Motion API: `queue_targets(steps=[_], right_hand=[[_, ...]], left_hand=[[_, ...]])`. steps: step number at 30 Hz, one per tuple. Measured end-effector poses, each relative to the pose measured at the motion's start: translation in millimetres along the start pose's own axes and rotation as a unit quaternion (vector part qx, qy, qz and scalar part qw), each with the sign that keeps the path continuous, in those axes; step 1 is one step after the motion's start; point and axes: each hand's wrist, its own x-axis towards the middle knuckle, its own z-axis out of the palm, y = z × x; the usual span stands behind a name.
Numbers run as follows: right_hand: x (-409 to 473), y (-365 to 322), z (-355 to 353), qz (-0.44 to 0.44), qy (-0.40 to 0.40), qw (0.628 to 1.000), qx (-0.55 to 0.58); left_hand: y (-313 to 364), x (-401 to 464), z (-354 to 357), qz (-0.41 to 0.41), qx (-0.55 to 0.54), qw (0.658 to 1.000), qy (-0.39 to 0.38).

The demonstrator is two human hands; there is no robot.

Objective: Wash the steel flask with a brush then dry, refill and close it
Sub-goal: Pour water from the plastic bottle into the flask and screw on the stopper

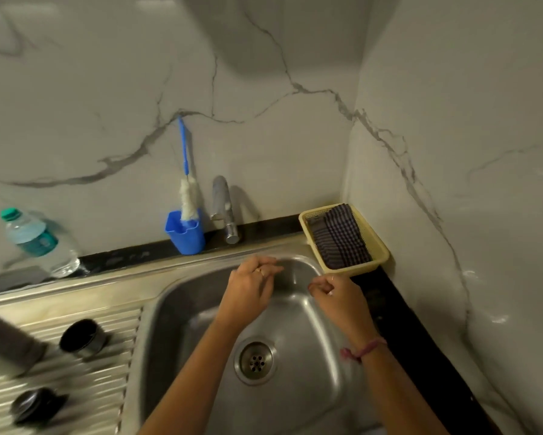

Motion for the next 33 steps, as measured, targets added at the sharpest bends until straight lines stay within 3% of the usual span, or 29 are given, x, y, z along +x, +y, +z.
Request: queue_targets(steps=[15, 33], right_hand=[[-88, -72, 163, -0.016, -0.105, 0.983, 0.150], [-144, -162, 279, 0.000, -0.123, 0.969, 0.214]], left_hand=[[-78, -173, -140, -0.070, -0.008, 0.988, 0.140], [-166, -286, -262, -0.078, 0.028, 0.973, 0.213]])
